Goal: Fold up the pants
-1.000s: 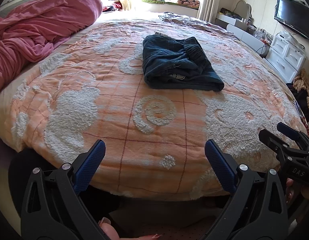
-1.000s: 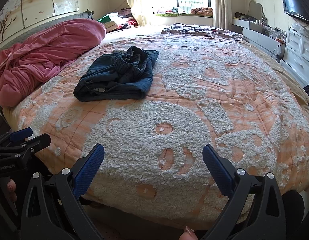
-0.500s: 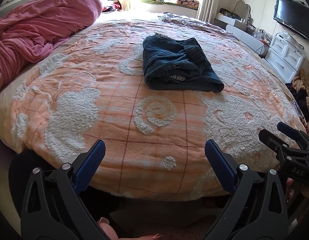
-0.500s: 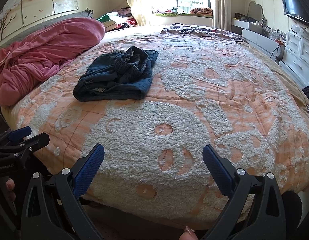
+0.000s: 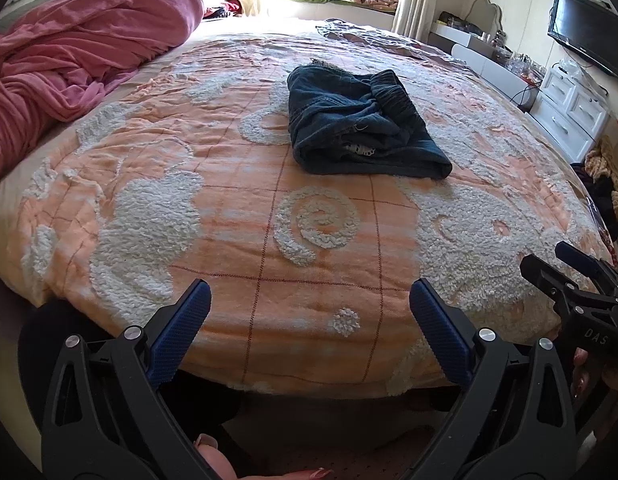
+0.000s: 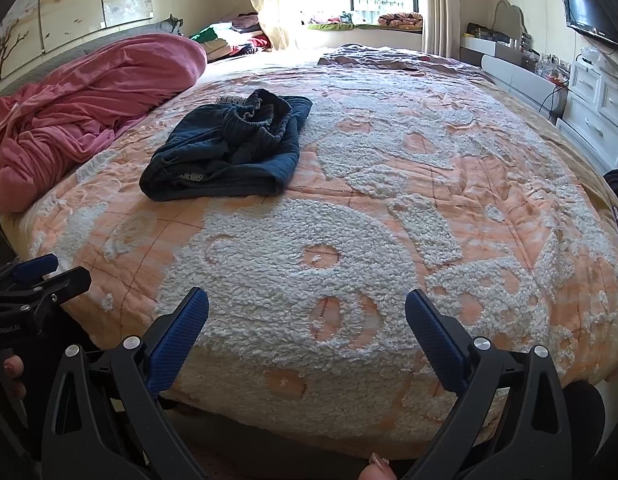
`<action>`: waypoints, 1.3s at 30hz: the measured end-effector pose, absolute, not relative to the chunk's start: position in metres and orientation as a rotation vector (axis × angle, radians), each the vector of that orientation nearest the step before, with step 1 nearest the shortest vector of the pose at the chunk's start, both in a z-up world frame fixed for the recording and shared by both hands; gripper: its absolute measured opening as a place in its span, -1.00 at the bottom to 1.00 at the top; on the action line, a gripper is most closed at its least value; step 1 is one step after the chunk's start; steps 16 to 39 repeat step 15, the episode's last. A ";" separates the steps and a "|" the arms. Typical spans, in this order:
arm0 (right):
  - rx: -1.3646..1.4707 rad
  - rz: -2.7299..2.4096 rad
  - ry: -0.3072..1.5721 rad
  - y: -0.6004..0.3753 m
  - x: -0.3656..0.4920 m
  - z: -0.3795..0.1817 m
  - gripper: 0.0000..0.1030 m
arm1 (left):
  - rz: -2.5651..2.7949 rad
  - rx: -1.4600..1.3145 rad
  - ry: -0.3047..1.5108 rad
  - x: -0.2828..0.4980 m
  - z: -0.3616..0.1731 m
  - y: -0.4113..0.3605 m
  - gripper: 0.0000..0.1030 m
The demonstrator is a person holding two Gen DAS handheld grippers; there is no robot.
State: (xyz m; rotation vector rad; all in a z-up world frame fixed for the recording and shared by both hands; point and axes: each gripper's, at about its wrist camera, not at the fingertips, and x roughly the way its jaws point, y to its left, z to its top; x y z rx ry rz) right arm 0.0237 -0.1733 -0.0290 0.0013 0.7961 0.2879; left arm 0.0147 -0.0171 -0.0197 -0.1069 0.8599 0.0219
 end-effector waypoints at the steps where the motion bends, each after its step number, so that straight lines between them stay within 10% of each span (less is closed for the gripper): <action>1: 0.002 0.286 0.797 -0.174 0.024 -0.030 0.91 | 0.039 -0.096 0.859 0.015 -0.019 -0.016 0.81; 15: 0.062 -0.086 0.777 -0.342 0.133 -0.023 0.91 | 0.498 -0.200 0.919 0.161 -0.012 0.187 0.81; 39: 0.062 -0.086 0.777 -0.342 0.133 -0.023 0.91 | 0.498 -0.200 0.919 0.161 -0.012 0.187 0.81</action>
